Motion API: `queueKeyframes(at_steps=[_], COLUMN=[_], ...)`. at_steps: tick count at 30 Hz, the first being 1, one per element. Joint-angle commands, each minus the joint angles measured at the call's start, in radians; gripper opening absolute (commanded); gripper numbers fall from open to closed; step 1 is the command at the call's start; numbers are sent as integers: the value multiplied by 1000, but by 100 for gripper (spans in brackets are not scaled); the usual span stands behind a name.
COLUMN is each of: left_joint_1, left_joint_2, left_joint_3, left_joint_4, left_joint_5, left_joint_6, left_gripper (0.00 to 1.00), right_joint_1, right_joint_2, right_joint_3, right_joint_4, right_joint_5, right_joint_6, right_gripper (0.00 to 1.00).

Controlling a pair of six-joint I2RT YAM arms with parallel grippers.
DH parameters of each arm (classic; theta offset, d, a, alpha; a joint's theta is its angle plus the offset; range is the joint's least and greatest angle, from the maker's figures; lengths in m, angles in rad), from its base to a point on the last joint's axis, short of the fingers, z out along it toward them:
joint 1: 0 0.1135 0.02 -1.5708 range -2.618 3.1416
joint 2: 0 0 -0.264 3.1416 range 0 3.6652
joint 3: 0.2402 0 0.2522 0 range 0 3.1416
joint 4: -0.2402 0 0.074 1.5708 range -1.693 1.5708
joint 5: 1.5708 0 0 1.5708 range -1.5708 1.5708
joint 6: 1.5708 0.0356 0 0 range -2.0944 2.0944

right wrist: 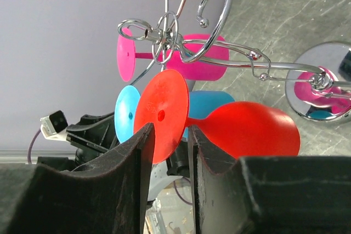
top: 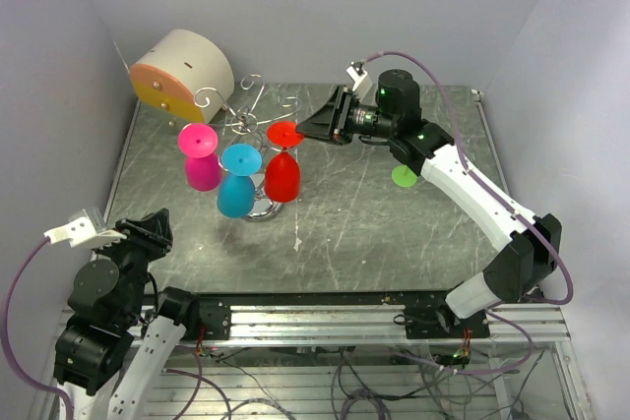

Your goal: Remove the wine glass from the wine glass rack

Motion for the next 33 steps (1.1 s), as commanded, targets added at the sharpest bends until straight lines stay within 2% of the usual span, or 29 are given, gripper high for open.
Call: queueKeyframes(at_steps=[1,11,24,27,30,33], left_joint_1=[-10,-10,-10,-10,-10,-9], left_joint_2=[-12,-11,-13,-13,-15,-13], left_joint_3=[2,1,2,2,3,2], left_joint_4=[3,2,2,1,0,0], left_joint_5=[-24,-26,-27,-29,-29,-30], left_joint_6=[-10,-12,-13,-13,-13,-13], left_gripper=[44,44,44,44,44,44], right_joint_1=[7,6,8,8,8,8], right_joint_2=[8,20,54,49,42,26], right_joint_3=[3,-16,-1,-7,-17,-25], right_joint_4=[39,116,115,129,159,179], right_joint_5=[-23,-60,-68,-70,-83,-80], right_joint_6=[-2,41,43,46,61,73], right_gripper=[30,24,23,15,0,0])
